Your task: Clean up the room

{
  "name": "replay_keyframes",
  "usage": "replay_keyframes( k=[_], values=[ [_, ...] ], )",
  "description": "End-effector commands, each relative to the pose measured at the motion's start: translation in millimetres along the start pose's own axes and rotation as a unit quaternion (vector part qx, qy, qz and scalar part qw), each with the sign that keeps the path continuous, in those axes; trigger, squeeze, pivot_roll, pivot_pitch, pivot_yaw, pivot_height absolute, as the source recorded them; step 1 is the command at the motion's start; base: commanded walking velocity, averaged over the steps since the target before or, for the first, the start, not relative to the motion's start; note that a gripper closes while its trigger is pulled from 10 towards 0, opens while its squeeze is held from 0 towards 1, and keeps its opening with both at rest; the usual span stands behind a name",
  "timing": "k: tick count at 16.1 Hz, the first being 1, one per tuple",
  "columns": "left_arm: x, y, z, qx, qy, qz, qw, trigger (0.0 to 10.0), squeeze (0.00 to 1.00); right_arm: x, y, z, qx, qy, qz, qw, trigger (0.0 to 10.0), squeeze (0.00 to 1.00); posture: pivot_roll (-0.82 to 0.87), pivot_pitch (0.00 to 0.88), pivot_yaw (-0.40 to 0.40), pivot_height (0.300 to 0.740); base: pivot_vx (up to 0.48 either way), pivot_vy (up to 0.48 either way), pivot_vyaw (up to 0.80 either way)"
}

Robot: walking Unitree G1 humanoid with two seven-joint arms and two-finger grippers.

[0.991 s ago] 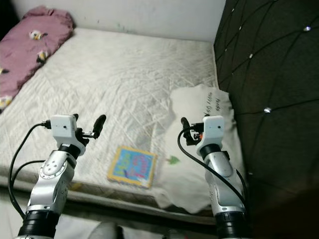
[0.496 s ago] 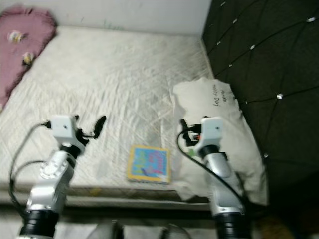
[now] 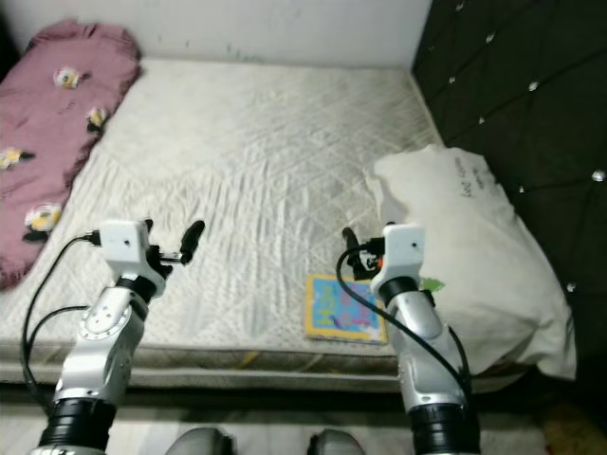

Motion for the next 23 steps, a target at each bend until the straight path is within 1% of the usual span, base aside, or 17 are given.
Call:
replay_keyframes(
  k=[1,5,23],
  values=[
    [0.9,1.2,8.0,-0.005,0.01,0.001,1.0,10.0,0.0,-2.3,5.8,5.8,-0.001,0.007,-0.011,1.0,10.0,0.0,-0.04,0.028,-0.024,0.74,0.0,0.48,0.0],
    [-0.2,1.7,6.0,-0.004,0.008,-0.001,1.0,10.0,0.0,-2.5,4.9,5.4,0.002,0.007,-0.01,1.0,10.0,0.0,-0.04,0.028,-0.026,0.74,0.0,0.48,0.0],
    [-1.3,-0.5,7.2,0.001,0.012,0.003,1.0,10.0,0.0,-4.1,2.0,-0.7,0.013,-0.006,0.0,1.0,10.0,0.0,-0.04,0.042,-0.029,0.74,0.0,0.48,0.0]
  ],
)
Point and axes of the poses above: a point about 5 cm out from each wrist's last joint towards the gripper, its own x axis pointing back from the gripper into the wrist, its own y axis along the axis of the wrist's last joint, z = x × y, the point moved 5 cm from there along -x, pointing out of the wrist towards the gripper, and after that the axes turned 2 degrees about -x, right-handed, at the moved point
